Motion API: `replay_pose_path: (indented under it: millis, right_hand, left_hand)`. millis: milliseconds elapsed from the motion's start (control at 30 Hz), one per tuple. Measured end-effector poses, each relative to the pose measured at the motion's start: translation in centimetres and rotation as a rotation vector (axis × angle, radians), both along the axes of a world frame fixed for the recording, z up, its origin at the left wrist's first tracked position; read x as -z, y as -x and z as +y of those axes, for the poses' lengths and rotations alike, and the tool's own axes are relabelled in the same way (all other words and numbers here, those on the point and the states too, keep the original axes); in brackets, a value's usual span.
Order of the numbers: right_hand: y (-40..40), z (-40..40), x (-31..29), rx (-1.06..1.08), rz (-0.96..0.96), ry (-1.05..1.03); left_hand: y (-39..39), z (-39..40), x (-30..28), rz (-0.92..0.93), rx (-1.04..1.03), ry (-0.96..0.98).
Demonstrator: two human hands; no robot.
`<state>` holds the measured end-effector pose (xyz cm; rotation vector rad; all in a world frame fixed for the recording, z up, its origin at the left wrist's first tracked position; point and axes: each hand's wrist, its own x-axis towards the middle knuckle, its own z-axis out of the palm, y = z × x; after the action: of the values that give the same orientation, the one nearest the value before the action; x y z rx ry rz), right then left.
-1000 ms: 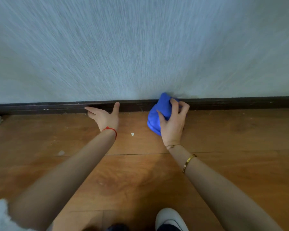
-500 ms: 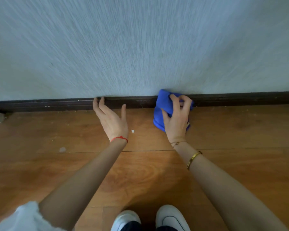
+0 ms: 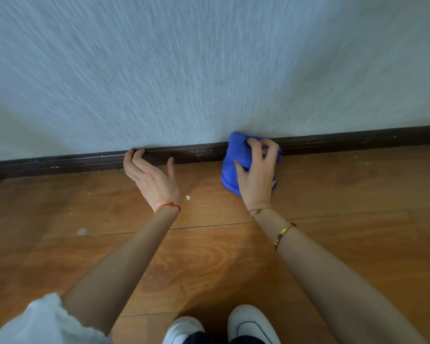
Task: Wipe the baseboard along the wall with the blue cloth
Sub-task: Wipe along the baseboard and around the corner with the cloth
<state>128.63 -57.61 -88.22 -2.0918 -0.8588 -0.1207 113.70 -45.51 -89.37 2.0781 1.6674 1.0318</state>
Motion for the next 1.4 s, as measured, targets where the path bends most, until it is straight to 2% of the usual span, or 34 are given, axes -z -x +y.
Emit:
replay_pose_path:
  millis: [233, 433, 667, 933, 1167, 1400]
  right_hand:
    - [-2.3, -1.8, 0.1, 0.223, 0.111, -0.127]
    - [0.6, 0.3, -0.2, 0.081, 0.067, -0.048]
    - [-1.9, -1.5, 0.2, 0.238, 0.14, -0.166]
    - [0.9, 0.6, -0.1, 0.035, -0.005, -0.024]
    - [-2.8, -2.2, -0.1, 0.175, 0.062, -0.112]
    - [-1.0, -0.8, 0.0, 0.097, 0.023, -0.047]
  left_hand:
    - [-0.1, -0.1, -0.2, -0.043, -0.013, 0.034]
    - [-0.7, -0.3, -0.5, -0.074, -0.033, 0.044]
    - [-0.4, 0.1, -0.9, -0.088, -0.038, 0.053]
    - [-0.9, -0.1, -1.1, -0.098, -0.044, 0.071]
    - [-0.9, 0.1, -0.9, -0.103, -0.052, 0.078]
    - [-1.0, 0.0, -1.0, -0.095, -0.044, 0.092]
